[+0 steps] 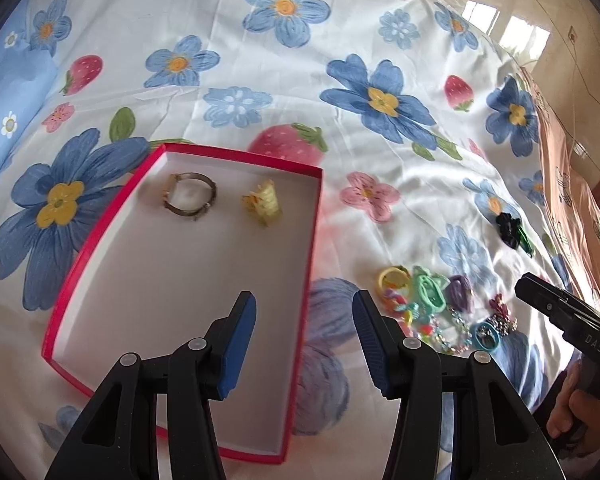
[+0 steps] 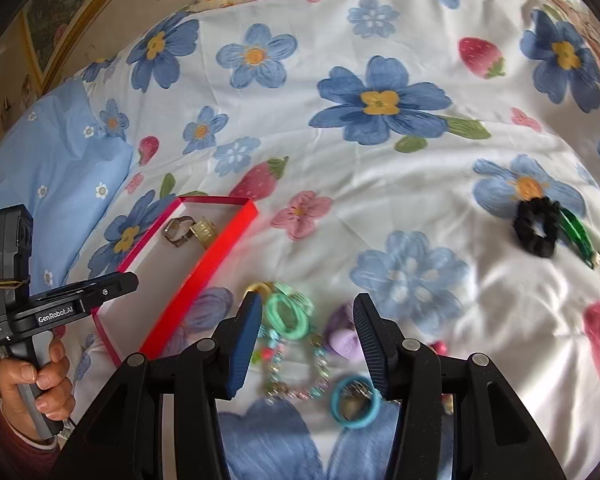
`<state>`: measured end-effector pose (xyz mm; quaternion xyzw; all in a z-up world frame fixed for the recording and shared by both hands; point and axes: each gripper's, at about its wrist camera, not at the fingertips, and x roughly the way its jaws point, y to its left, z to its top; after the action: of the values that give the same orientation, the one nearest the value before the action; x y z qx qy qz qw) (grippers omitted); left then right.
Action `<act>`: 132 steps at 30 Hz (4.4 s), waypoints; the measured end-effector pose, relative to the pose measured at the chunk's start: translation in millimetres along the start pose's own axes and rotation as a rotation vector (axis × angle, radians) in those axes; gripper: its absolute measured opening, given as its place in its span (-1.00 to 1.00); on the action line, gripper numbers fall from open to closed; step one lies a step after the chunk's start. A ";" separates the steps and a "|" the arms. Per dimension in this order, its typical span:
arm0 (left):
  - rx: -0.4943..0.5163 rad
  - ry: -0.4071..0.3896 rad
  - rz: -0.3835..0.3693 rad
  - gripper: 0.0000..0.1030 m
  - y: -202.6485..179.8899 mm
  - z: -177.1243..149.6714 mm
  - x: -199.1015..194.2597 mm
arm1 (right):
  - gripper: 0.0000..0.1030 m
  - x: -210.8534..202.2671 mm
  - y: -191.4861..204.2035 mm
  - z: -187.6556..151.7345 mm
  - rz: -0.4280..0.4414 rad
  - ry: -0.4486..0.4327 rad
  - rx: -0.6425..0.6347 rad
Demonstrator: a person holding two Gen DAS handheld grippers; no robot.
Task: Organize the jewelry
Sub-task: 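Move both tools back toward the remaining jewelry, then grasp the beaded bracelet with the left tool while the right tool grasps the pink clip, then carry both items into the red box and open both tools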
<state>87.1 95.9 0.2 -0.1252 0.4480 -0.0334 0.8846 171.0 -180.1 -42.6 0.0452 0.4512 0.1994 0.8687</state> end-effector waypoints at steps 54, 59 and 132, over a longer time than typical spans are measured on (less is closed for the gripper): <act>0.100 -0.008 -0.166 -0.86 -45.0 -14.2 -0.1 | -0.70 -11.4 -21.4 -21.9 -0.017 0.017 -0.006; 0.069 -0.036 -0.162 -0.86 -25.9 -15.4 -21.0 | -0.70 -7.7 2.8 -17.9 0.025 0.019 -0.040; -0.129 0.065 0.136 -0.62 125.3 37.3 90.9 | -0.55 199.1 182.1 28.5 0.184 0.255 -0.324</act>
<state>164.6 208.6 -81.4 -0.1500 0.4853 0.0517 0.8598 240.3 66.8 -131.2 -0.0795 0.5136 0.3516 0.7786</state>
